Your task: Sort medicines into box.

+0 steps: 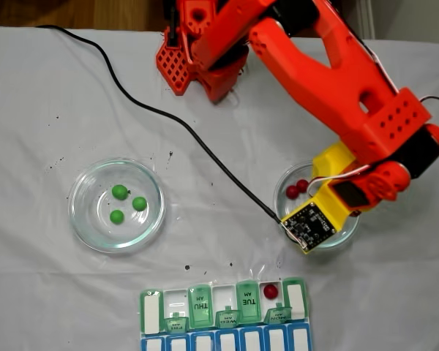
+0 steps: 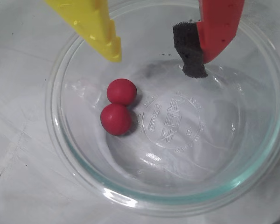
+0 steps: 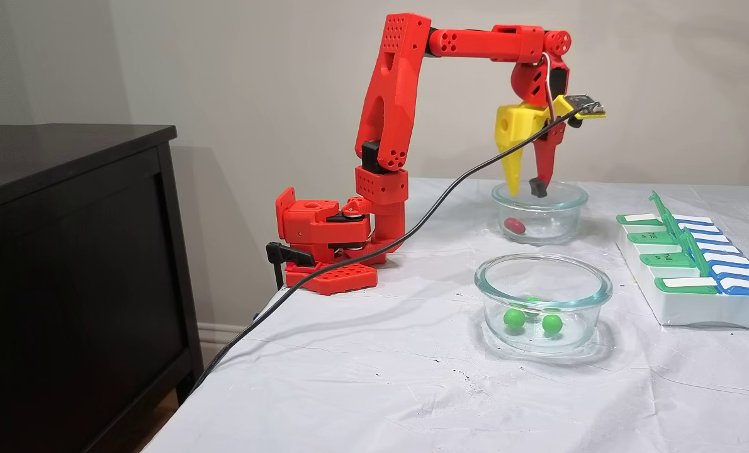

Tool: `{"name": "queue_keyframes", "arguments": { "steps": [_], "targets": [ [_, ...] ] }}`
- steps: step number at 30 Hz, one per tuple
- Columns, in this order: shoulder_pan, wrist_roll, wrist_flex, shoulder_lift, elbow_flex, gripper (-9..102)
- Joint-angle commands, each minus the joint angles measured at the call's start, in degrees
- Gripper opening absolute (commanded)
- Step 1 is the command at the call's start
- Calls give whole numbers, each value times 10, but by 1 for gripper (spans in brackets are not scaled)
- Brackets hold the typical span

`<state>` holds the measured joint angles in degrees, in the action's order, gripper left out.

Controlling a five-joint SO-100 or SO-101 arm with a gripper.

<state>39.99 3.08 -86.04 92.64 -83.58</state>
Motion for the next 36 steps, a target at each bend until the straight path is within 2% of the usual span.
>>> {"name": "queue_keyframes", "arguments": {
  "steps": [1,14,36],
  "targets": [
    [3,-3,6,1,5,23],
    [-24,3,-10,-30,7,24],
    [7,-17,-32,-75,28,21]
  ]
}}
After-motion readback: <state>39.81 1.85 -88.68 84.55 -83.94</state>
